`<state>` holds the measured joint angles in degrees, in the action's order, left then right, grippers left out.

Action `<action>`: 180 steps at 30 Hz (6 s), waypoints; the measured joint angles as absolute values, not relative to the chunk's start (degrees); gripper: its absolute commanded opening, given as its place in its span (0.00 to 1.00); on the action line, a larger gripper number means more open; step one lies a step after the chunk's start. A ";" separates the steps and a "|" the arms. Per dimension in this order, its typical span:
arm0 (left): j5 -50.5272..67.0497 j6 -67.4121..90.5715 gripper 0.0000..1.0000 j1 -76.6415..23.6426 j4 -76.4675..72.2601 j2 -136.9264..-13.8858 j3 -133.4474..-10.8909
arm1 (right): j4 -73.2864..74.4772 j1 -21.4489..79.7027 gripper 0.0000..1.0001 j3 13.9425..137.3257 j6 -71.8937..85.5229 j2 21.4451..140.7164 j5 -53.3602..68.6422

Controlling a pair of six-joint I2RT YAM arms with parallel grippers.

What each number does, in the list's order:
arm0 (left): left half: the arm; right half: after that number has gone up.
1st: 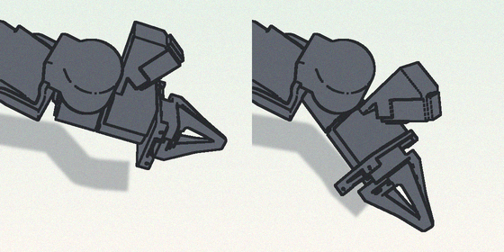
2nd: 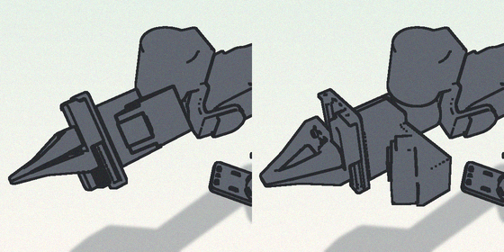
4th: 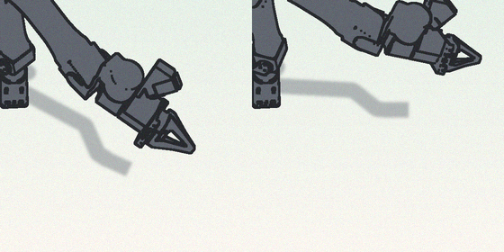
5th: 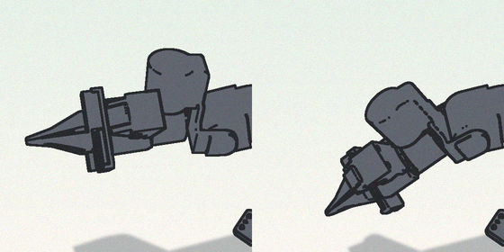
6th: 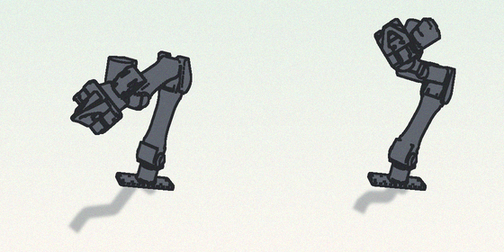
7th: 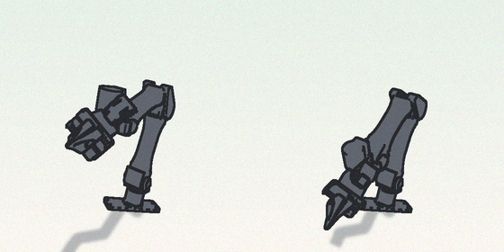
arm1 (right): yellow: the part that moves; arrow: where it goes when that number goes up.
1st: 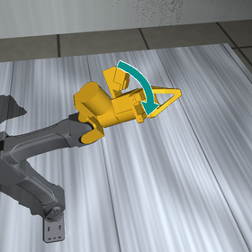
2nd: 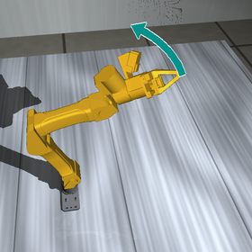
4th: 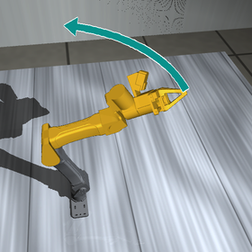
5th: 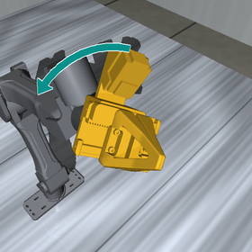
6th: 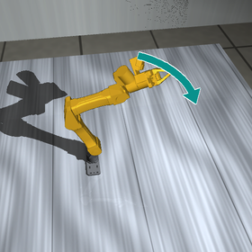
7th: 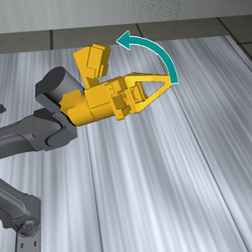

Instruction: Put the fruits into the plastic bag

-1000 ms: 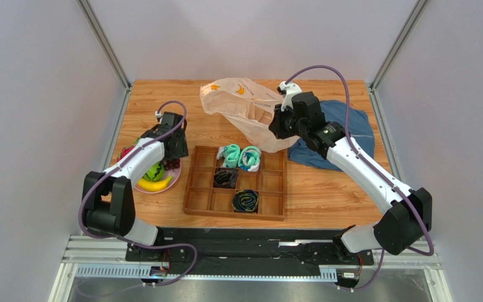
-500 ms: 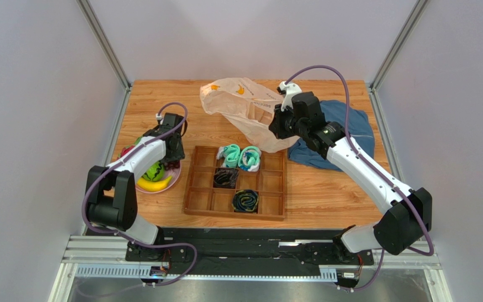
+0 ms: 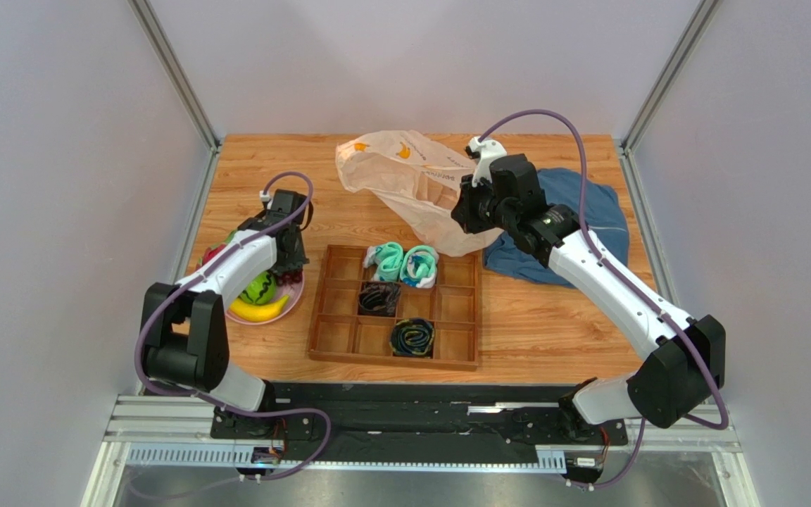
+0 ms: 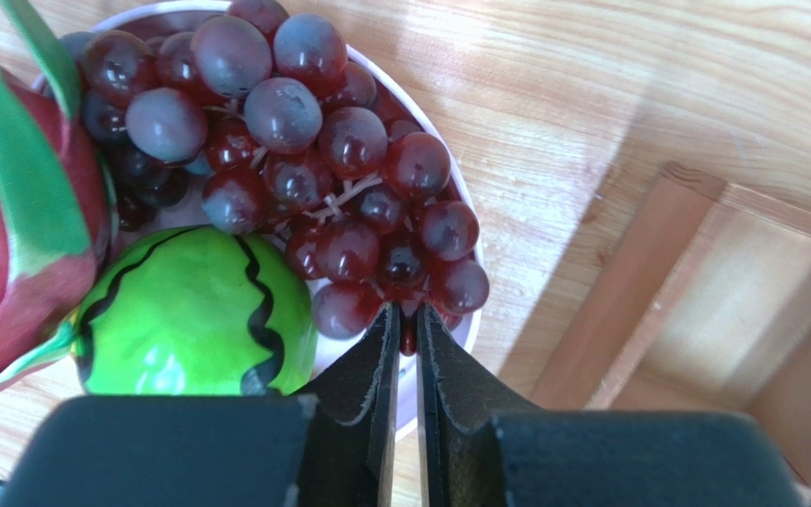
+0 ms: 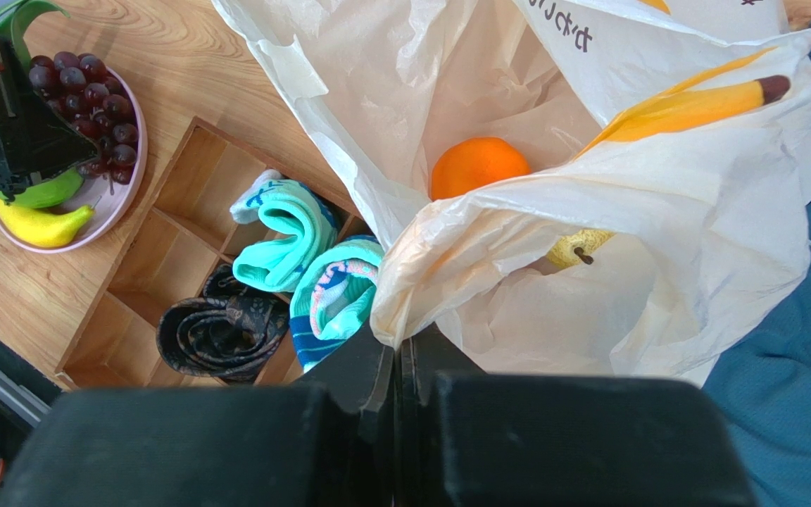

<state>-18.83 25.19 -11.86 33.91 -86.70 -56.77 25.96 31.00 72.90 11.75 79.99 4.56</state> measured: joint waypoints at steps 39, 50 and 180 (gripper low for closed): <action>-8.08 22.48 0.12 -11.60 33.17 -64.07 -58.61 | 25.93 31.00 0.04 72.90 11.77 79.99 4.56; -7.79 21.76 0.11 -11.60 31.18 -60.82 -60.75 | 25.93 31.00 0.04 72.90 11.75 79.99 4.54; -19.18 30.04 0.97 -24.05 28.88 -61.45 -54.13 | 27.22 31.00 0.04 72.25 11.84 77.80 2.61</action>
